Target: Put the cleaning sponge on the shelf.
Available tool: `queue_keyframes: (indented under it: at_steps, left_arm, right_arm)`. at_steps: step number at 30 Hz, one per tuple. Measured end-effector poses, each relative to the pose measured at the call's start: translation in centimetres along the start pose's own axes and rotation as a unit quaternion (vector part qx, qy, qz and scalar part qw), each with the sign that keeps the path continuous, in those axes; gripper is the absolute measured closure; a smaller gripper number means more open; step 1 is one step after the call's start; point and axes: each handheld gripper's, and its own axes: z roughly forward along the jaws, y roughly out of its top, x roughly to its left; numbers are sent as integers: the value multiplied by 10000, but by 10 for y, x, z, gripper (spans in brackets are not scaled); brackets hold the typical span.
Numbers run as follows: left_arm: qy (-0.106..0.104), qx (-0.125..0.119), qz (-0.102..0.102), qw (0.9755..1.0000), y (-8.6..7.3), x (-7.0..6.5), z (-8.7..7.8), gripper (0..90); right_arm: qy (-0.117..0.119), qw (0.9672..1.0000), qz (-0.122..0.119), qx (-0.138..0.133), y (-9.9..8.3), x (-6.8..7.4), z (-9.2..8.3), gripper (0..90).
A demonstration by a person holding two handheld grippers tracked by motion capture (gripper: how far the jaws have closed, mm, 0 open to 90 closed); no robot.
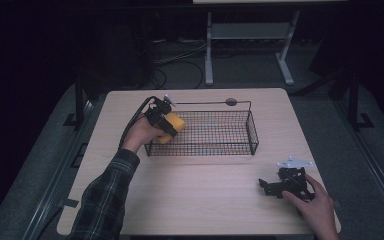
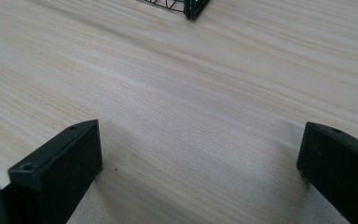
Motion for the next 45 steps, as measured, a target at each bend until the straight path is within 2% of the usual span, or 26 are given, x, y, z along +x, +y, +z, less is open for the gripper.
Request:
queue_keyframes:
  at_steps: [18,39,45]
  left_arm:
    - [7,245,32,9997,-4,-1,16,224]
    - [-121,276,-19,9995,-10,1,23,220]
    - [-135,228,-23,9996,-10,1,22,185]
  right_arm:
    - [1,10000,0,-1,0,0,0,0]
    - [1,10000,1,-1,0,0,0,0]
    - [0,10000,1,-1,0,0,0,0]
